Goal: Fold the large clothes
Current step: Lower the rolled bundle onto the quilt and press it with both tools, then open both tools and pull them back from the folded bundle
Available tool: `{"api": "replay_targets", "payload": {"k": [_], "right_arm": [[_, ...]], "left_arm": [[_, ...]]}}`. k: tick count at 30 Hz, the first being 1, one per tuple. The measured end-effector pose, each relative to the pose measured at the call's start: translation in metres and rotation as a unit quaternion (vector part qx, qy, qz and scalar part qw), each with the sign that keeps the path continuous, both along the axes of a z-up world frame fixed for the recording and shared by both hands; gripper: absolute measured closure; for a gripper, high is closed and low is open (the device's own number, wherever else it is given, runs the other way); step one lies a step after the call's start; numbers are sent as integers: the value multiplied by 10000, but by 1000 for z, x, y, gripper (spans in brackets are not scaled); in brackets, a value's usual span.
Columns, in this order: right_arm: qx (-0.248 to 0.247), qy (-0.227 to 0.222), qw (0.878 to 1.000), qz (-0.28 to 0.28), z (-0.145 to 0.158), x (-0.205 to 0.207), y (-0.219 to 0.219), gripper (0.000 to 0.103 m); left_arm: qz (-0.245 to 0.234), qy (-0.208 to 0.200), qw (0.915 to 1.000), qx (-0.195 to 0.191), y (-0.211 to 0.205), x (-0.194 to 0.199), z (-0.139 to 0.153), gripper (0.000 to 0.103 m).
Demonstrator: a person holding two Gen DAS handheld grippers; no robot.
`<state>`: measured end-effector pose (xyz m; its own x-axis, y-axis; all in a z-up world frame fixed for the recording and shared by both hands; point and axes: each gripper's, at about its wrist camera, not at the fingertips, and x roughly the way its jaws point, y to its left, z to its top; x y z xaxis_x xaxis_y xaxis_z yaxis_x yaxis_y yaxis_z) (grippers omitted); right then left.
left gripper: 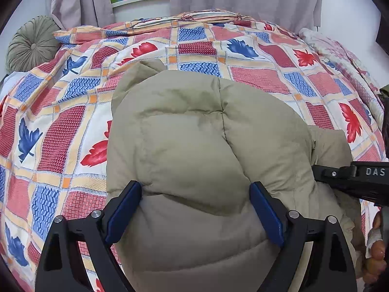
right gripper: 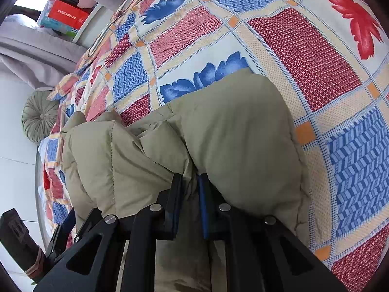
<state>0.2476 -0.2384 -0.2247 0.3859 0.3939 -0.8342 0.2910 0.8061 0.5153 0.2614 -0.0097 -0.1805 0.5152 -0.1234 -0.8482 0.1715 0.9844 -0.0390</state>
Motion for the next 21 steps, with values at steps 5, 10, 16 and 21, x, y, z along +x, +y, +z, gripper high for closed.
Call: {"api": "replay_targets", "payload": {"k": [5,10,16,21], "right_arm": [[-86,-133,9995,258,26,-22,3,89],[-307,-365,9976,509,54,-56,7,89],[-601,-558,9927,888,72,-89,21,89],[-852,-568,9876,1194,70,-111,38,89]], "left_arm": [[41,22,10000,-35,3,0,1,12],[79,77,9999,-15,5,0,3,12],[135,137,9998,-20,13,-11,23,12],[319,100,9992,-240,39,-48,39,12]]}}
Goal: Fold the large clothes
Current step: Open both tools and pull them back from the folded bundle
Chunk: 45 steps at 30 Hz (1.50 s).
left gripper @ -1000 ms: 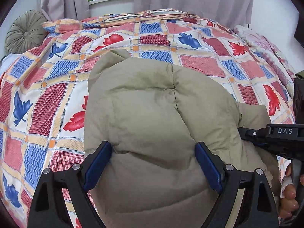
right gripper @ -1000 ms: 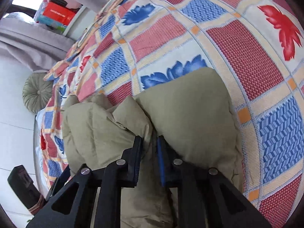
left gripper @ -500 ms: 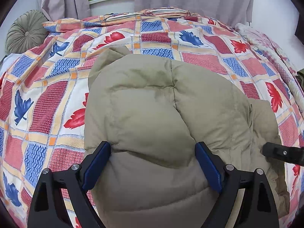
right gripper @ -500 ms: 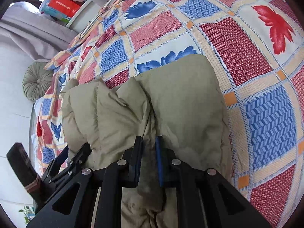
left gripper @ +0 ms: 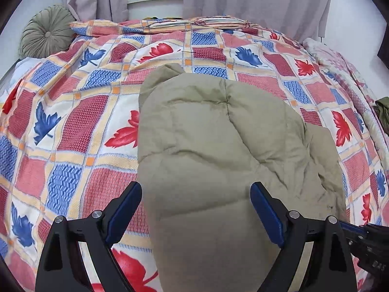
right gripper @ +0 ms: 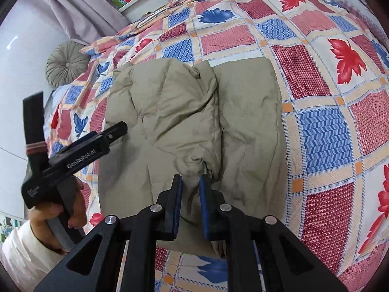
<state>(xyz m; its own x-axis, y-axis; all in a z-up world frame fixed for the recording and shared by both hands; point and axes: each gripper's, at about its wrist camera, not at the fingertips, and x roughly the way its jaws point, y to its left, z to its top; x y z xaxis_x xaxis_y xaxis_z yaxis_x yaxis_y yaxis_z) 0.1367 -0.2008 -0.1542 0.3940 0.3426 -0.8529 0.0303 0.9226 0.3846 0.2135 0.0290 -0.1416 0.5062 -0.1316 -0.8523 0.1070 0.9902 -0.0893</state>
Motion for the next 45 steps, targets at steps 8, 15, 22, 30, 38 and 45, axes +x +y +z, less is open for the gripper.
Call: {"api": "replay_targets", "payload": {"k": [8,15,22,30,38,45], "right_arm": [[-202,455,9987,-83,-43,-7,2,89],[-215,626,9977,-161,-53,-10,1,89],[-177,610,9980,-38,-28,-20,4,85],[-24,731,9971,-185,-10,-32,-3,85],[-84,833,9962,-225,10,-51,-4,85],[-197,719,9971,-165,47,-78,2,57]], "left_arm": [[182,446,9985,-256,14,-40,-34,10],[216,627,9974,-282,14,-42,-32,10],[218,797,9962,-260,17,-44,-23,10],[201,932,9953,-166,19,-54,-11,10],[178,1046,9943,-89,28,-86,19,10],[246,1110,9933,-196,37,-118,56,0]]}}
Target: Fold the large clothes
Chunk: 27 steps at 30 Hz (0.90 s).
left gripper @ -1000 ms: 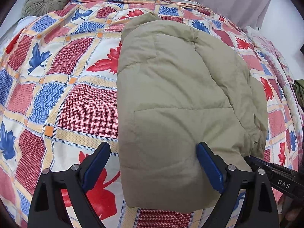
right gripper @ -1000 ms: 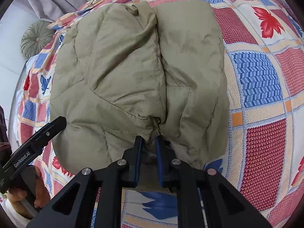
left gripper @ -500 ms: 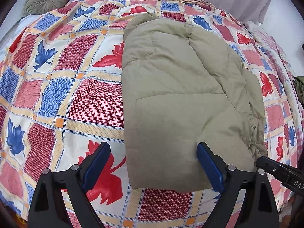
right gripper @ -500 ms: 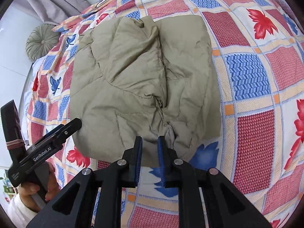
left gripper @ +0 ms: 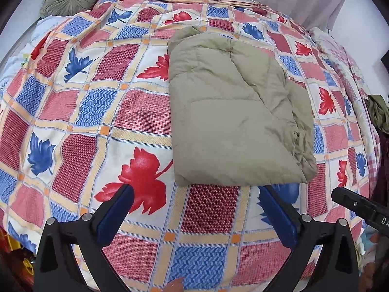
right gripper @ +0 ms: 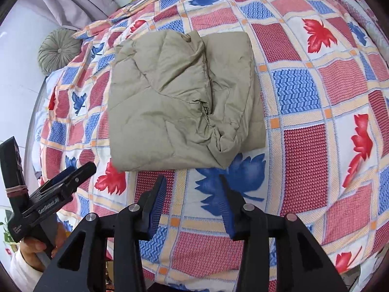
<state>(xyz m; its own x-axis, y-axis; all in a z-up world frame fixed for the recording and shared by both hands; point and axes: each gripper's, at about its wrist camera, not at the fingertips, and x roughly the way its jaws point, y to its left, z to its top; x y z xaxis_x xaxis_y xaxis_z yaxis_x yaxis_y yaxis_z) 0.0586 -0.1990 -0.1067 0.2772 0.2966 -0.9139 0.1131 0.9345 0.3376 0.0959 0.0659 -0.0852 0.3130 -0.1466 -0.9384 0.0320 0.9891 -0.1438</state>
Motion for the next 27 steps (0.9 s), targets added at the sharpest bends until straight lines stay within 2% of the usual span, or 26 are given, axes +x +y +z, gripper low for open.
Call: {"api": "replay_targets", "payload": {"k": [5,8,11,12,18,27], "right_arm": [[-54,-95,9999,-34,29,-12,0,55],[-199,-220,9996,-41,49,-18,2,45],[-438,-446,9980,-27,73,-25,5,29],[-521,-509,9973,-21,80,-26,6,19],[-887,-878,9922,-14,117,-36,13,16],[-970,-1181,9882,-61,148,-42,20,13]], "left_arm": [[-46,-143,9995,277,-5,-17,37,0],[-122,-326,9985,426,-7,-25,59,0],[-37,-441,9980,448,-5,-31,79,0],[21,-453,9980,431,-3,-33,86,0],[122,-712,9960,525,-2,-44,117,0],[166,-818,9956,433,0,-53,142,0]]}}
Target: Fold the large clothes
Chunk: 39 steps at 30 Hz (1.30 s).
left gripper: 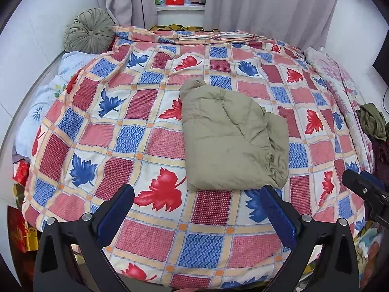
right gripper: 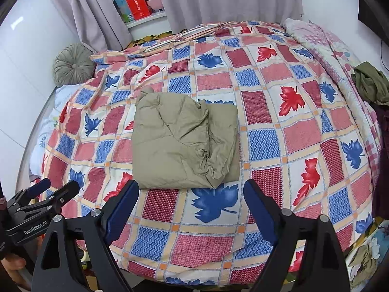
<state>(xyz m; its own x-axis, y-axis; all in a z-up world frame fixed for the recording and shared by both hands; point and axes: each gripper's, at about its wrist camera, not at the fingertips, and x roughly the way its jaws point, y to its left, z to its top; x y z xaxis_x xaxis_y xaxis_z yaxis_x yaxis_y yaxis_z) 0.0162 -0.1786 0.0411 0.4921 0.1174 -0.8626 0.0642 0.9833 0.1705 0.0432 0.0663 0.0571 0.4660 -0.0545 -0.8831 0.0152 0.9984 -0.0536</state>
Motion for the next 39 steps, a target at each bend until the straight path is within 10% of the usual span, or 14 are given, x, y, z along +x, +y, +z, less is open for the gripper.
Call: {"api": "replay_targets", "payload": {"k": [39], "right_arm": [[-221,-144,9996,28,27,-2,10,13]], "left_arm": [[118,-256,9994,184,6,-14,26,0]]}}
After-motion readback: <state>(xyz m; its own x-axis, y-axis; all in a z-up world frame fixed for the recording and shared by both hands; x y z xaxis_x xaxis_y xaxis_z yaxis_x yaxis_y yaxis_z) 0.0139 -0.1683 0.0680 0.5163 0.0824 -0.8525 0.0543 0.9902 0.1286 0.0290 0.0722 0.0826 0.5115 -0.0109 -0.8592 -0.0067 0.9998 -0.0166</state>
